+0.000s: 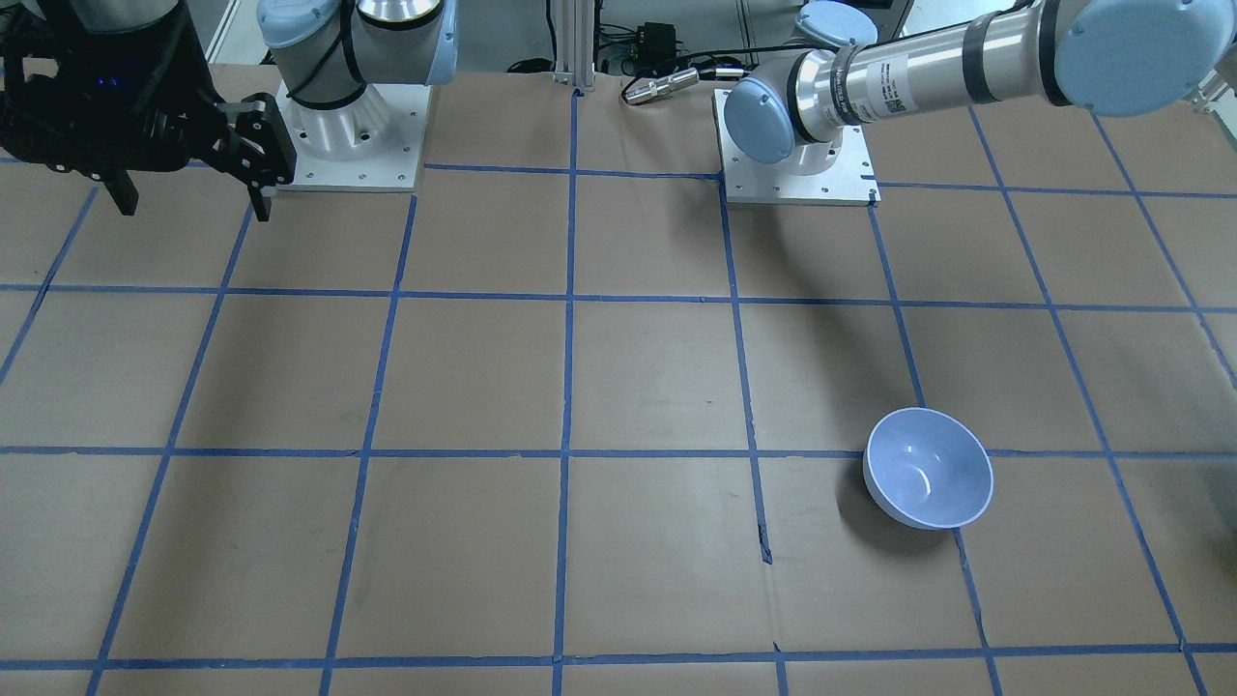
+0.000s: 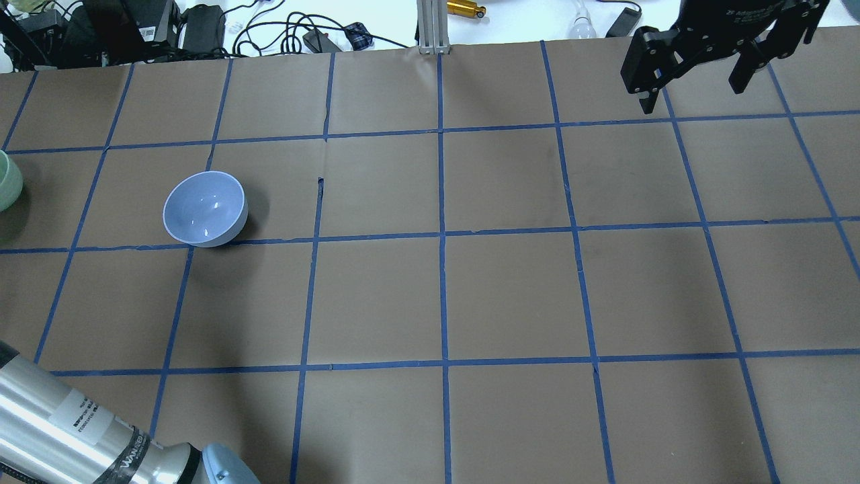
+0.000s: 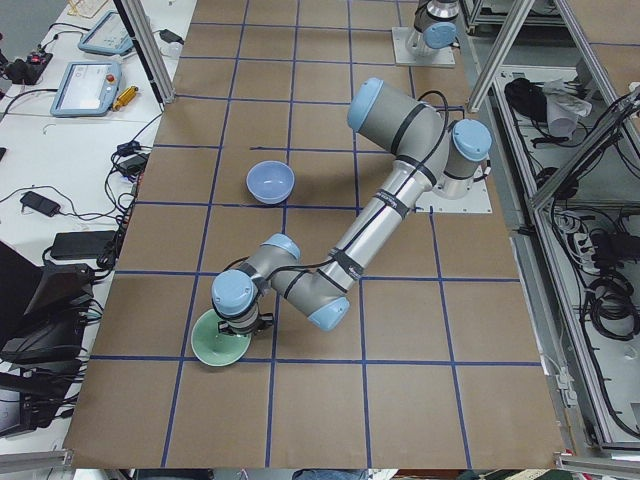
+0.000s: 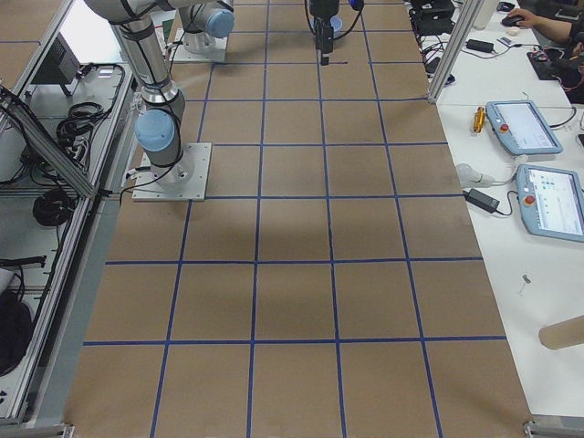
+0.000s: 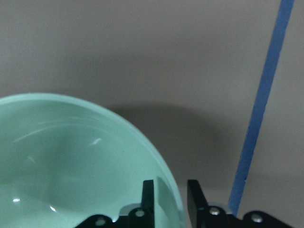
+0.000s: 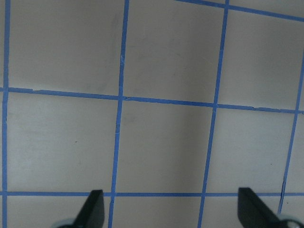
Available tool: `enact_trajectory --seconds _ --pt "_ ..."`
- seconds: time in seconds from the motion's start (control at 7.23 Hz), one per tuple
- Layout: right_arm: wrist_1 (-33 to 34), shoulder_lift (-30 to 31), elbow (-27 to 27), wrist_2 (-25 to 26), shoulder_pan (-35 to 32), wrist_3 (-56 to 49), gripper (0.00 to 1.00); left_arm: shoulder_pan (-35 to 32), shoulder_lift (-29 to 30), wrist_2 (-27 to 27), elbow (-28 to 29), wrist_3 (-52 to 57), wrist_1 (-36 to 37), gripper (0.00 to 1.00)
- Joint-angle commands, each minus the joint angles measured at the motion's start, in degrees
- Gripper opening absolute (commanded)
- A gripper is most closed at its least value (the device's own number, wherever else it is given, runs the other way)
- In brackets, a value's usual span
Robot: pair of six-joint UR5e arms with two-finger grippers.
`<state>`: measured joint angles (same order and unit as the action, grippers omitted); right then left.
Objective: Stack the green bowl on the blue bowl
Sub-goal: 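Lower the left gripper onto the green bowl rim and close it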
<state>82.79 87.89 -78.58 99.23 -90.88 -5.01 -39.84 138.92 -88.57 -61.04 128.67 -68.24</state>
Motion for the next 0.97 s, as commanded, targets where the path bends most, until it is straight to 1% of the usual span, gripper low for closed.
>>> enact_trajectory --seconds 0.0,0.69,0.83 --pt "0.0 0.0 0.0 0.0 0.0 0.0 1.0 -0.06 -0.14 -0.02 -0.04 0.0 -0.05 0.0" --pt "0.0 0.0 0.0 0.0 0.0 0.0 1.0 -0.15 -0.49 -0.02 -0.04 0.09 0.13 0.0" --pt "0.0 0.0 0.0 0.0 0.0 0.0 1.0 -0.23 -1.62 0.07 -0.57 1.57 -0.31 0.0"
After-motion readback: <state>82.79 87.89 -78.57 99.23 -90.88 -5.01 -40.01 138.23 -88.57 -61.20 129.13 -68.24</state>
